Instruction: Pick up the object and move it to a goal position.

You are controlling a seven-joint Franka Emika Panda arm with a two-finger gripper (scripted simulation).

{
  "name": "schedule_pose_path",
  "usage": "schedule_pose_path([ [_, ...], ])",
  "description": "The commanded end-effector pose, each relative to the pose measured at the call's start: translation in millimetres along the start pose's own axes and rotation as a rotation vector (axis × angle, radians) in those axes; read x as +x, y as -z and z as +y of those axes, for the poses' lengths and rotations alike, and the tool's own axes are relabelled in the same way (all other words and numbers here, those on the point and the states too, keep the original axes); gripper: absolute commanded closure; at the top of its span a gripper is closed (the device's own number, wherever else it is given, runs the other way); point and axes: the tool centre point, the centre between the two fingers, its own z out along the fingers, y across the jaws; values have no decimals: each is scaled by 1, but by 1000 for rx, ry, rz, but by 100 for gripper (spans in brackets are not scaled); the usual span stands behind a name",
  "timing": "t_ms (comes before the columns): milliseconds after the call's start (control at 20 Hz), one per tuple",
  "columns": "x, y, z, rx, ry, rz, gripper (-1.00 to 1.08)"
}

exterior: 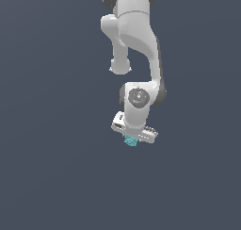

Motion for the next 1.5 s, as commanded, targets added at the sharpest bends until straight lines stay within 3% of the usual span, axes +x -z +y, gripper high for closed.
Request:
schedule_pose_path([
  [0, -4, 6, 0, 0, 0, 1, 108],
  [500, -35, 57, 5, 1, 0, 1, 108],
  [1450, -128, 209, 18, 0, 0, 1, 108],
])
